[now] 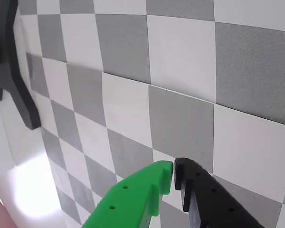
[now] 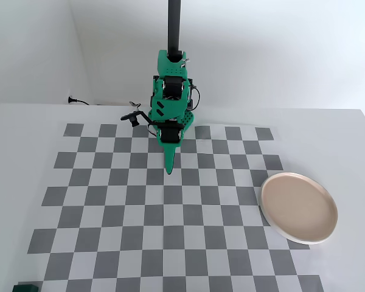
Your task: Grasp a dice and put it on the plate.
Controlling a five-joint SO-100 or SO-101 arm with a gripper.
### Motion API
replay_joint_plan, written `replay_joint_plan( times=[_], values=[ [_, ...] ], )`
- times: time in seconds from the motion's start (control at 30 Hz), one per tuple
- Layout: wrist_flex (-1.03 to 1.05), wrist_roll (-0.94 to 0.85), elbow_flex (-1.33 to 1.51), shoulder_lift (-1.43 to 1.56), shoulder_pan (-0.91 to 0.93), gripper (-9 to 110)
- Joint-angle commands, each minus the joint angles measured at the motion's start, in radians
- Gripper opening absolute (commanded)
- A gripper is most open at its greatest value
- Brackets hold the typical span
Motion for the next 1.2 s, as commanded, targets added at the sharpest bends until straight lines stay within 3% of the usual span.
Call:
replay_joint_plan(
  times=[0.0, 0.23, 0.67, 1.17],
  values=[
    [-0.023, 0.02, -0.014, 0.018, -0.02, -4],
    [-0.005, -0.219, -0.014, 0.018, -0.005, -4],
    [0.046, -0.141, -0.27, 0.003, -0.02, -4],
    [-0.196, -0.293, -0.592, -0.494, 0.051, -4]
  ],
)
